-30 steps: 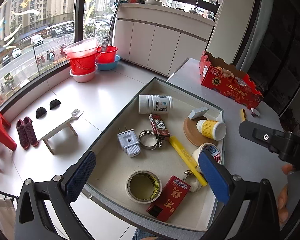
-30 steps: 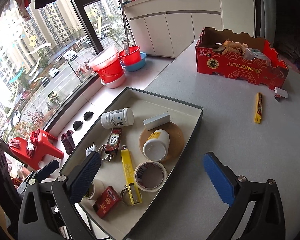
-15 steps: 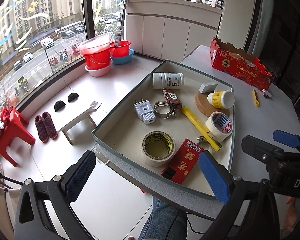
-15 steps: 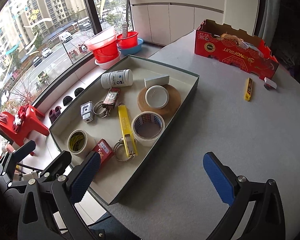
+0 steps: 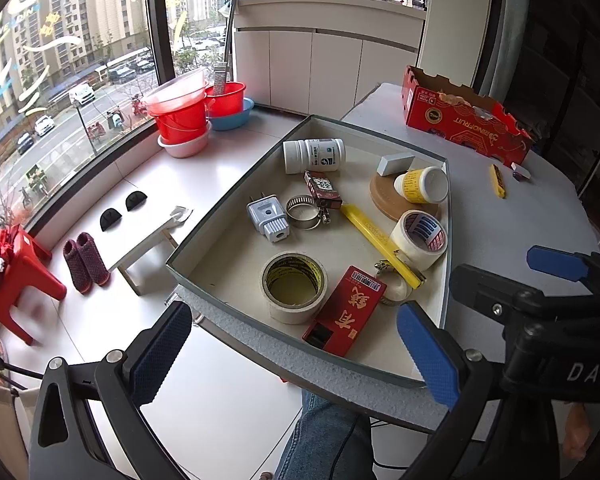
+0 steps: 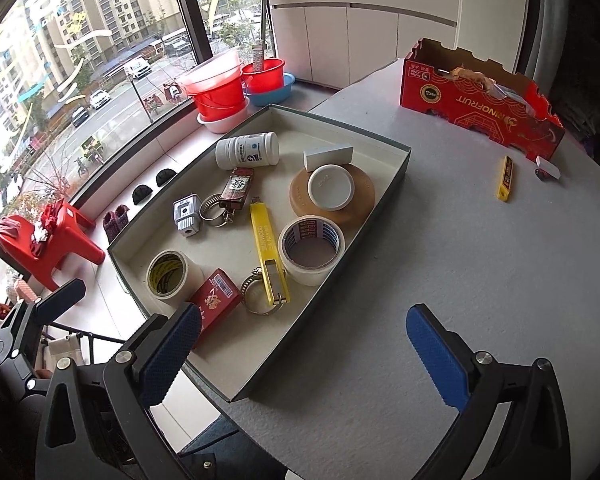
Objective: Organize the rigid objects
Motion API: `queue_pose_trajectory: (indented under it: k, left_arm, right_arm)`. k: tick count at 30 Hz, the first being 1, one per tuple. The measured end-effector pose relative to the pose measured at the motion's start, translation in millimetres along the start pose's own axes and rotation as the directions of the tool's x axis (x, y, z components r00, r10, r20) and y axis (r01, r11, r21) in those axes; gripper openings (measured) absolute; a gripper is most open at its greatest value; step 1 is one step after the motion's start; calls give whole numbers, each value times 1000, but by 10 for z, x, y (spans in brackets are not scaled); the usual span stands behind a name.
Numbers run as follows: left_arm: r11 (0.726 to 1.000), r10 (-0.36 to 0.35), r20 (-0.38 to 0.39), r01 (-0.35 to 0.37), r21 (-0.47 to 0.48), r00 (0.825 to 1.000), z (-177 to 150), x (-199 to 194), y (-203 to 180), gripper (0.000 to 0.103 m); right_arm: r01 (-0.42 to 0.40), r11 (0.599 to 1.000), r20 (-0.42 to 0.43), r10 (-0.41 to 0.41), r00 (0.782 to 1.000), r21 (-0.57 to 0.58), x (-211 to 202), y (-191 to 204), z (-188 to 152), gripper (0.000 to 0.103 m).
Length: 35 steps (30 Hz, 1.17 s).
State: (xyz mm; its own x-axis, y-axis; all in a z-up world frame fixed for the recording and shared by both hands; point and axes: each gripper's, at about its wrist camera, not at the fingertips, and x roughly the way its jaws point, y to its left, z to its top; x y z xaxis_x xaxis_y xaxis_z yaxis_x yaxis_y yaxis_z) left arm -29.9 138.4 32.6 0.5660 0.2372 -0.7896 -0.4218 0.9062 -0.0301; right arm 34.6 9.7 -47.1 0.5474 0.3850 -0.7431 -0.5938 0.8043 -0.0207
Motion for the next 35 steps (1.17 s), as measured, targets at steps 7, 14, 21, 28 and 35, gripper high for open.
queue_pose_trajectory:
  k: [7,14,21,28,35]
  left_arm:
    - [1000,-6,-5,6,6,1000,-4,-1,-14,103]
    - [1000,-9,-8,9,7,1000,-5,3,-21,103]
    - [1000,-15,-8,15,10,1000,-8,-2,-20,103]
    - [1000,-16,-10,16,9,1000,-3,0,-23,103]
    - [1000,-6,15,6,13,1000,6,-45,-15,103]
  right_arm:
    - [2,1000,2,-2,1000,-8,-15,33,9,103]
    - [-9,1000,2,9,1000,-18,-16,85,22,103]
    - [-13,1000,3,13,1000,-7,-23,62,31,103]
    - [-15,1000,5,15,1000,-12,-34,90,38,103]
    - [-18,1000,8,18,1000,-13,-37,102,47,103]
